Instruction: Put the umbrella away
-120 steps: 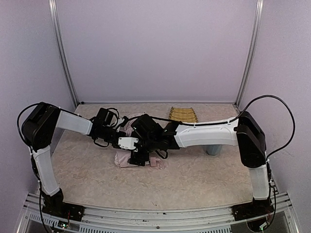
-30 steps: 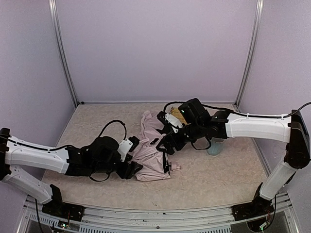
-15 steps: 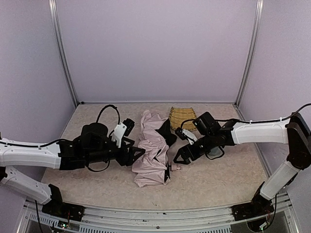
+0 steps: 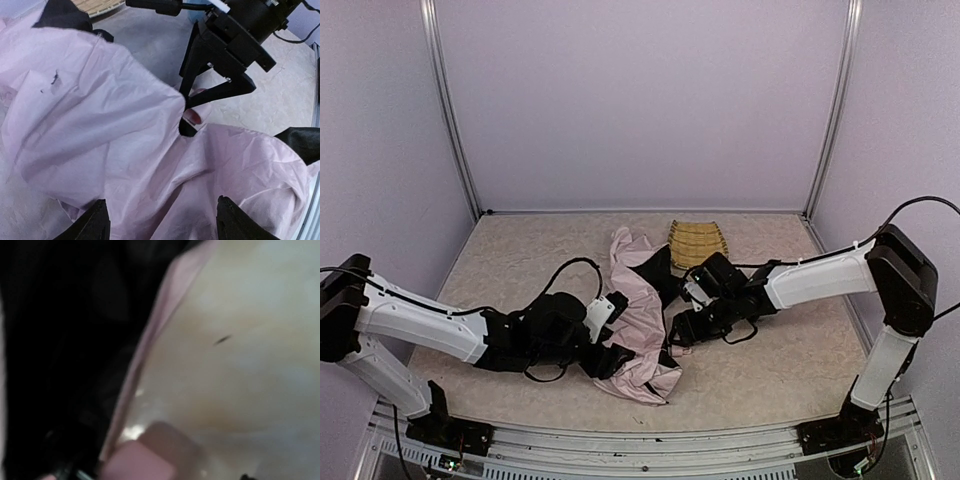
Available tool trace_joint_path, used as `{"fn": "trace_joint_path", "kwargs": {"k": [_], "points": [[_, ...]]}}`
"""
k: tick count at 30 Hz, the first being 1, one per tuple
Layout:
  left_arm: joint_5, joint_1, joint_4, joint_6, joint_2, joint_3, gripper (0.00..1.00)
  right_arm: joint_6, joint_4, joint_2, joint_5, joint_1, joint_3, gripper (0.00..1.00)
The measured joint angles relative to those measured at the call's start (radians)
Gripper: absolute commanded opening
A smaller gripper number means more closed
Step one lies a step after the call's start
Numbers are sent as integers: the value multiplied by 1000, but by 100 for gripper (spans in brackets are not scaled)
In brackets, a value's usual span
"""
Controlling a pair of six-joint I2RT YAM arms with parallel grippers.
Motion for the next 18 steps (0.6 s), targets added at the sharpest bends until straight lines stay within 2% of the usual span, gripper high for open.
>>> {"fn": "trace_joint_path", "kwargs": {"k": [3, 6, 10, 18], "points": [[-19, -2, 0, -1, 9, -37, 71, 27, 6, 23, 24, 40, 12, 56], [-31, -1, 7, 0, 23, -66, 71, 46, 12, 38, 34, 56, 17, 41], [-24, -1, 35, 2, 61, -78, 72, 66, 11, 60, 42, 63, 46, 30], [-3, -29, 59, 16, 46, -84, 82, 77, 5, 47, 103, 66, 48, 0]]}}
